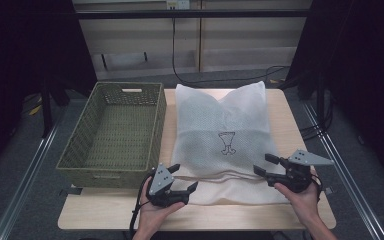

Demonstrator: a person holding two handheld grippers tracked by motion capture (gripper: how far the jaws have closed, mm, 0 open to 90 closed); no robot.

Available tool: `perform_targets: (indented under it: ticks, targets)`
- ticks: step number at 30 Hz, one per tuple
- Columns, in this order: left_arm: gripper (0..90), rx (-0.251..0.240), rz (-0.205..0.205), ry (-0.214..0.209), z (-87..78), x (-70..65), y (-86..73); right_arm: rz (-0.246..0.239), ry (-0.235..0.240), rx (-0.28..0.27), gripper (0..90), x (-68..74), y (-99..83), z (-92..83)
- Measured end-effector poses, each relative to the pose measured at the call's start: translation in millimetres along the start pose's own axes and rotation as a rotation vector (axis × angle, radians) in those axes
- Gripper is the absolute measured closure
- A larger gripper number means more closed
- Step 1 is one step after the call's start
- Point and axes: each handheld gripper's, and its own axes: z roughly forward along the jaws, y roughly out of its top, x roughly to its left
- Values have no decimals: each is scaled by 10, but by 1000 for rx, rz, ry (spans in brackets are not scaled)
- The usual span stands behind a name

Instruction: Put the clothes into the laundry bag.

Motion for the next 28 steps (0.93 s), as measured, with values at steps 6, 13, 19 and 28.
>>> perform_targets:
  ticks: [6,13,19,28]
  targets:
    - [160,-30,0,48,-223,20,-88,25,-8,-22,285,-37,-75,-157]
    - [155,-45,-93,66,-510,34,-175,36,-6,-9,287,-56,-173,-290]
    - [112,-29,-105,183,-687,41,-389,31,-11,-27,301,-140,-129,-236]
    - [106,-61,-138,146,-684,15,-489,20,14,15,323,-142,-109,-127]
